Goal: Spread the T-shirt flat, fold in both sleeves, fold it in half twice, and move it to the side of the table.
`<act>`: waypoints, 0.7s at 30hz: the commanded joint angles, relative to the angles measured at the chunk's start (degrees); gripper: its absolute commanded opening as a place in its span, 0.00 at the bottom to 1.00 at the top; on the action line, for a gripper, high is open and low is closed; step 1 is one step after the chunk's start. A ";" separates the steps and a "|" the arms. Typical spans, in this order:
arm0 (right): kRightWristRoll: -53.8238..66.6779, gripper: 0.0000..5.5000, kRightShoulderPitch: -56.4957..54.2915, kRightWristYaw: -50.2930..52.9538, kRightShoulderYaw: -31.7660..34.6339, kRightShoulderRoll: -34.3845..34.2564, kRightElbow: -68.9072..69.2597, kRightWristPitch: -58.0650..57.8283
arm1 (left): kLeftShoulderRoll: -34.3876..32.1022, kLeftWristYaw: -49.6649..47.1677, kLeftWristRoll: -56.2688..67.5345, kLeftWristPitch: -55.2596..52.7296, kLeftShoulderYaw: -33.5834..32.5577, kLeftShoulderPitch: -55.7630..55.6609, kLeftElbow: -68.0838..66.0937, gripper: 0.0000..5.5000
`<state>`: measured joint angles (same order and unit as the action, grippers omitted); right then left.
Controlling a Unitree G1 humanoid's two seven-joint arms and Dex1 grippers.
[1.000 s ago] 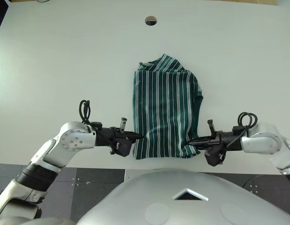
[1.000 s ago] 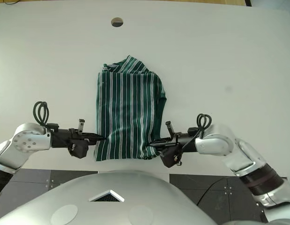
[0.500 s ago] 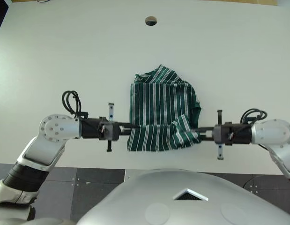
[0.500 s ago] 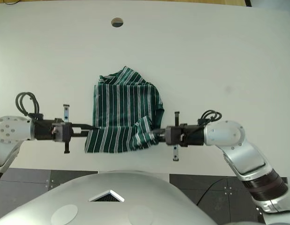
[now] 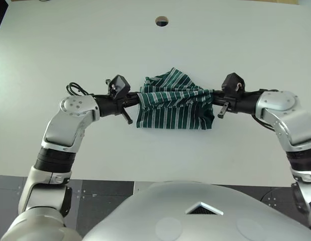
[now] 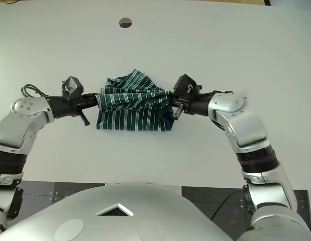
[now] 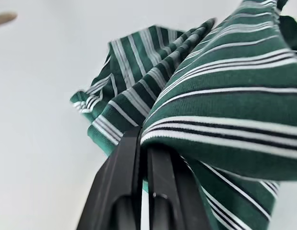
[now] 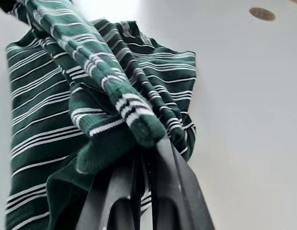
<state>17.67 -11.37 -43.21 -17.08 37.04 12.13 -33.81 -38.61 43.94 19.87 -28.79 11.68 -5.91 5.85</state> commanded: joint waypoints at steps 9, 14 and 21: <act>1.34 0.22 -7.42 4.65 5.55 -10.13 -12.95 -7.50 | 10.32 -6.89 2.36 -10.46 -5.68 -5.97 -5.36 0.21; -0.37 0.38 -10.55 10.43 9.81 -13.11 -21.90 -7.33 | 17.32 -12.86 10.59 -19.68 -16.47 -11.49 -11.16 0.25; -6.74 0.47 -9.31 13.33 10.03 -13.50 -22.05 7.26 | 20.03 -22.16 7.86 -16.72 -22.50 -15.59 -21.86 0.25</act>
<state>13.40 -21.25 -30.31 -6.89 23.36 -11.78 -33.05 -19.05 23.18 28.90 -46.61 -10.05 -20.53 -14.75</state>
